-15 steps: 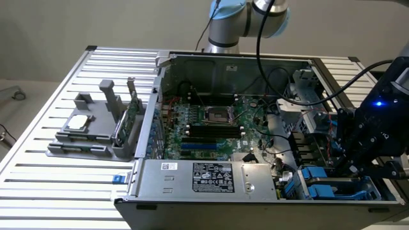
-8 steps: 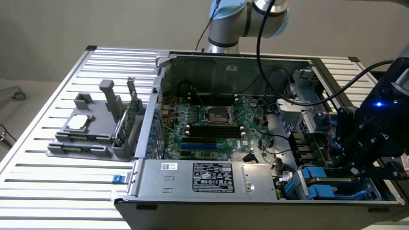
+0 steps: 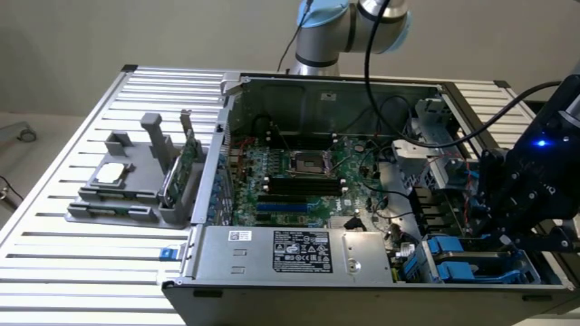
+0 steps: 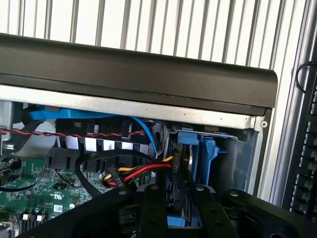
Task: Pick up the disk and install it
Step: 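Insert the second disk wire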
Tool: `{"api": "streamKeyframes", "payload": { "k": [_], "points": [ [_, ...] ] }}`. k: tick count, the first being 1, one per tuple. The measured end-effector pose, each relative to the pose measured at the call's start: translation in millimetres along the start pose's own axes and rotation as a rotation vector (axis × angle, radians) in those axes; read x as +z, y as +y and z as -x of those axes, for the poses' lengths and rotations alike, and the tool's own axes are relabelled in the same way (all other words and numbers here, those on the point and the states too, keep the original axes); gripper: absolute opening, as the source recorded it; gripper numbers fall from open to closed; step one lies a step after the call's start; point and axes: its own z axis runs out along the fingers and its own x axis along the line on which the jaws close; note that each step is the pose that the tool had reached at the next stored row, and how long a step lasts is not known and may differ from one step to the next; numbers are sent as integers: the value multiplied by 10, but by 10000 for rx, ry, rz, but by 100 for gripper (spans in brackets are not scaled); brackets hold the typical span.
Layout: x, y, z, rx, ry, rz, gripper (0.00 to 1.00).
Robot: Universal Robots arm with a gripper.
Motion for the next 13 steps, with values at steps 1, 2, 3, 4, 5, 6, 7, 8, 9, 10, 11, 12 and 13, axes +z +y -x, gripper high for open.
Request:
{"api": "streamKeyframes", "payload": {
  "k": [1,2,3,4,5,6,7,8,9,10,11,12,13],
  "points": [
    [-10,0,1,0,1,0,26],
    [-25,0,1,0,-1,-1,26],
    [-40,0,2,0,1,-1,26],
    [-58,0,3,0,0,0,26],
    [-74,0,3,0,0,-1,26],
    [-90,1,4,0,-1,0,26],
    [-106,1,5,0,1,0,26],
    [-124,1,6,0,0,-1,26],
    [-142,1,6,0,1,0,26],
    [-160,1,7,0,0,0,26],
    [-179,1,7,0,-1,0,26],
    [-195,1,8,0,0,0,26],
    [-212,2,8,0,0,0,26]
  ]
}}
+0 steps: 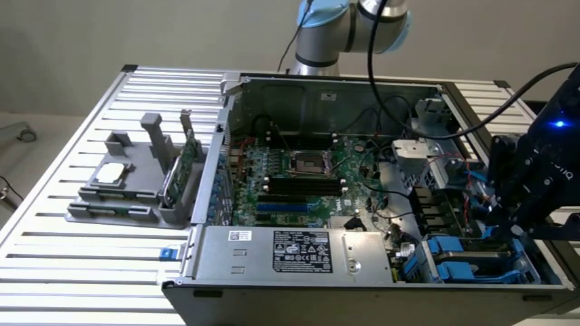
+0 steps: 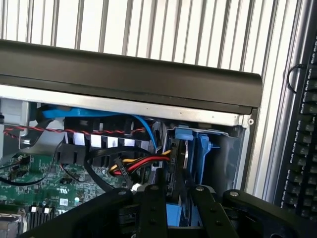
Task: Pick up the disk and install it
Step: 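Insert the second disk wire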
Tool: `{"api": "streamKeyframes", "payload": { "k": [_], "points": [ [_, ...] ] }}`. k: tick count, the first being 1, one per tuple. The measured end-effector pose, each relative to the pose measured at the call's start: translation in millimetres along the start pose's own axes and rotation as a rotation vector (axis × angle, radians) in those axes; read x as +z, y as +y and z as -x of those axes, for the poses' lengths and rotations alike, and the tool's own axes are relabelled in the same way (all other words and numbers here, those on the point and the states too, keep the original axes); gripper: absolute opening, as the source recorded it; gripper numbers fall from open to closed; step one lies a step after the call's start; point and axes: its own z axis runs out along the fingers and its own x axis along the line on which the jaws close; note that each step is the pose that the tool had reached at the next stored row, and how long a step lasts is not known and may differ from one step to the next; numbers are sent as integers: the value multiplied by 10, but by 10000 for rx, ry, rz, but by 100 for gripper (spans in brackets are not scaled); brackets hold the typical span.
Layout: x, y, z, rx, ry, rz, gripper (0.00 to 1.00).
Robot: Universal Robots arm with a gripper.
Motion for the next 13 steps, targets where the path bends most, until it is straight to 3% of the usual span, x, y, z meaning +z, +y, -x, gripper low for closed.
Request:
{"api": "streamKeyframes", "payload": {
  "k": [13],
  "points": [
    [-189,-25,2,8,0,0,26]
  ]
}}
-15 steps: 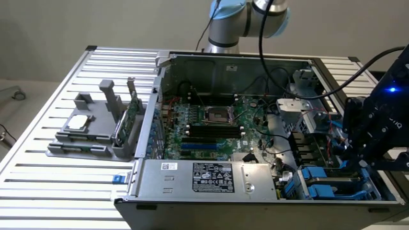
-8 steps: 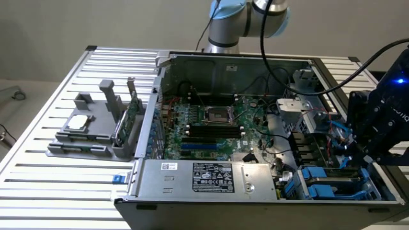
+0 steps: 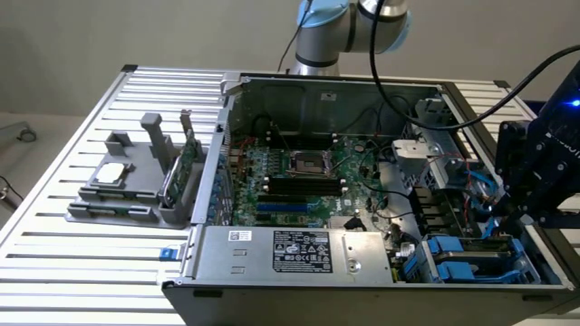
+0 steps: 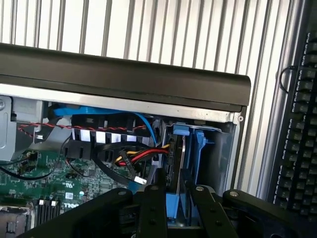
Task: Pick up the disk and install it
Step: 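Insert the second disk wire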
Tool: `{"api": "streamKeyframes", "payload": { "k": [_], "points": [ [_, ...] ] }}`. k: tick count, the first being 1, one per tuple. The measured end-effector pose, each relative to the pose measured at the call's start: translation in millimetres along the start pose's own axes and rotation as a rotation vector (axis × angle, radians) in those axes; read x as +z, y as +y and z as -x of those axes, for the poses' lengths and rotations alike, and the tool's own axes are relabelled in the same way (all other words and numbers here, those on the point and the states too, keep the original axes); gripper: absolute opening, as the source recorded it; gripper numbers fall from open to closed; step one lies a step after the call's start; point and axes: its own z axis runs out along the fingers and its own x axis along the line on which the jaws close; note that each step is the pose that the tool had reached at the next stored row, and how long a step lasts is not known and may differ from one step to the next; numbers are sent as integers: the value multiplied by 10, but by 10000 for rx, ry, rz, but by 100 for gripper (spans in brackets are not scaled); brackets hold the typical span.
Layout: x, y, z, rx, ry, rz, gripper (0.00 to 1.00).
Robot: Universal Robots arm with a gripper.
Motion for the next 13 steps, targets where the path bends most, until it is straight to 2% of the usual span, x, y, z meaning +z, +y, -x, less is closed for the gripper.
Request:
{"api": "streamKeyframes", "payload": {
  "k": [13],
  "points": [
    [-29,-305,-34,258,-2,-9,26]
  ]
}}
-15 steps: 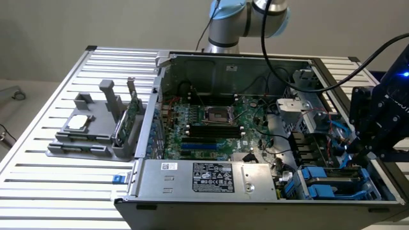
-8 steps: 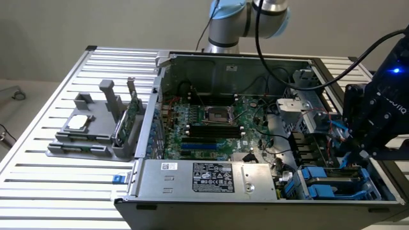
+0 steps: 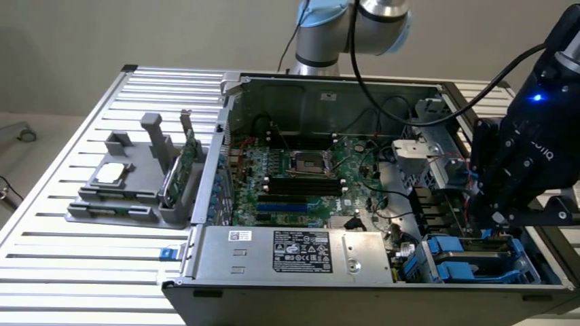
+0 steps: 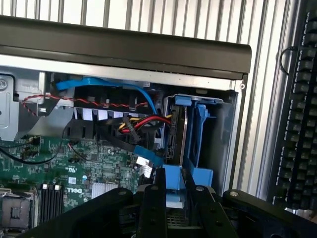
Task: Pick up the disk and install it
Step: 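Insert the second disk wire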
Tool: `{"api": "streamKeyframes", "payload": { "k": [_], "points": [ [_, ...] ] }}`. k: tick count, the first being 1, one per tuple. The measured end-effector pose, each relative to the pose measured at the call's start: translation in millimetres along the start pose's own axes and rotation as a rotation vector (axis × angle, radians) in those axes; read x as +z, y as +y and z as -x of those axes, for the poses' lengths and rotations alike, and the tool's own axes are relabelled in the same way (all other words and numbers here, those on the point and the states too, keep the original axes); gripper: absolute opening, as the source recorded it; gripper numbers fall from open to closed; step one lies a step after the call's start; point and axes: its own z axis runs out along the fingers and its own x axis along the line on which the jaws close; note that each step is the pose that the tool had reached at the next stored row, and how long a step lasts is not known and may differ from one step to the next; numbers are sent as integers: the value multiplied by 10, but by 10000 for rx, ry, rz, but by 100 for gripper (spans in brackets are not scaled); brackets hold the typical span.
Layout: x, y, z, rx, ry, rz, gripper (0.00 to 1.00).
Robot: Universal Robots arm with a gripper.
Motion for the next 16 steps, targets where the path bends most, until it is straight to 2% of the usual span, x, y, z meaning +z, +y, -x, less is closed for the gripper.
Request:
{"api": "streamKeyframes", "payload": {
  "k": [4,11,16],
  "points": [
    [-2,-53,-14,157,-4,22,26],
    [-4,-55,-92,336,-18,193,26],
    [7,-54,-99,736,-30,262,26]
  ]
}}
